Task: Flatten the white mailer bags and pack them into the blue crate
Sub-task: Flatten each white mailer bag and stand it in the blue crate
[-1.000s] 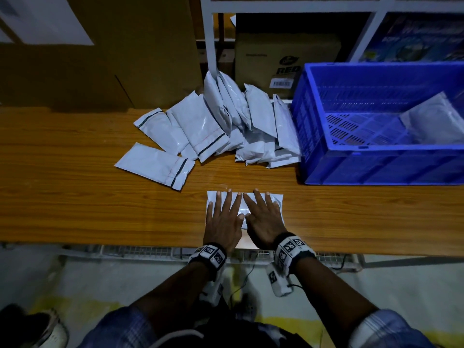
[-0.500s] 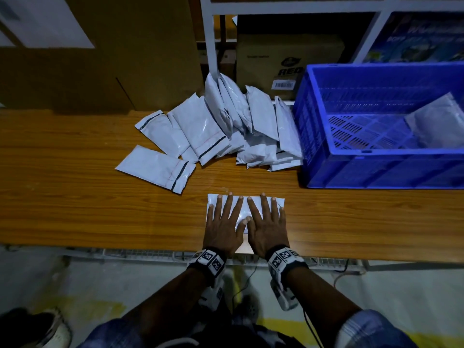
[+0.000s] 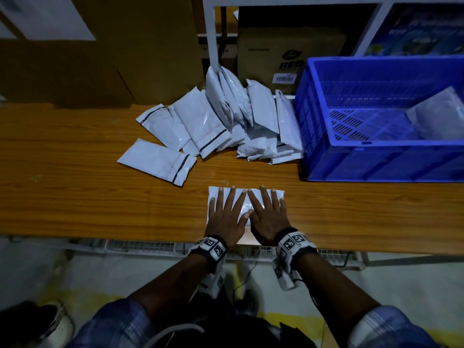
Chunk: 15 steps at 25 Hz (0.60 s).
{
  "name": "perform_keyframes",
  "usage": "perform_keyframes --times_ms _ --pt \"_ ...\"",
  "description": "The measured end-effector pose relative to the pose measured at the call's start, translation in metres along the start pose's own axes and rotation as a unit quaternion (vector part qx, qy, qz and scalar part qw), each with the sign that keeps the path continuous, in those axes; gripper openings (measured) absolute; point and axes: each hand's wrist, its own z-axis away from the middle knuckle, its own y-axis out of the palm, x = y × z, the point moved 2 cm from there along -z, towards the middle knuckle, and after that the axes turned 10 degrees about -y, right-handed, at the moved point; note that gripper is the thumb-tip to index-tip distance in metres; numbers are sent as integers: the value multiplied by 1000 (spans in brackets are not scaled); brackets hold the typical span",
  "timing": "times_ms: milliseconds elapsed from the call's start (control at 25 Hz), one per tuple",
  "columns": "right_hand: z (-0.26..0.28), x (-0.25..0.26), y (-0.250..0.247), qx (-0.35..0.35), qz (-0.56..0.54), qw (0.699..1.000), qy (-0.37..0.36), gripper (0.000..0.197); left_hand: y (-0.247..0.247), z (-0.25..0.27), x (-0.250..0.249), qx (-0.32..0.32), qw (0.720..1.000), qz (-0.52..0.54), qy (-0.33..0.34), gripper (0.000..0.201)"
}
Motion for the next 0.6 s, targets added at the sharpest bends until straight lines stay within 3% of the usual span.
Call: perform_keyframes --times_ms 160,280,400,600 --pt "-1 12 -6 -85 8 996 -29 59 1 -3 5 22 999 32 7 65" --pt "-4 20 12 -88 -34 995 -8 55 -2 -8 11 52 995 86 29 66" --pt "-7 20 25 -113 -2 994 8 56 -9 -9 15 75 987 136 34 68" --pt "-10 16 23 -89 38 995 14 61 -10 5 3 -51 998 27 27 59"
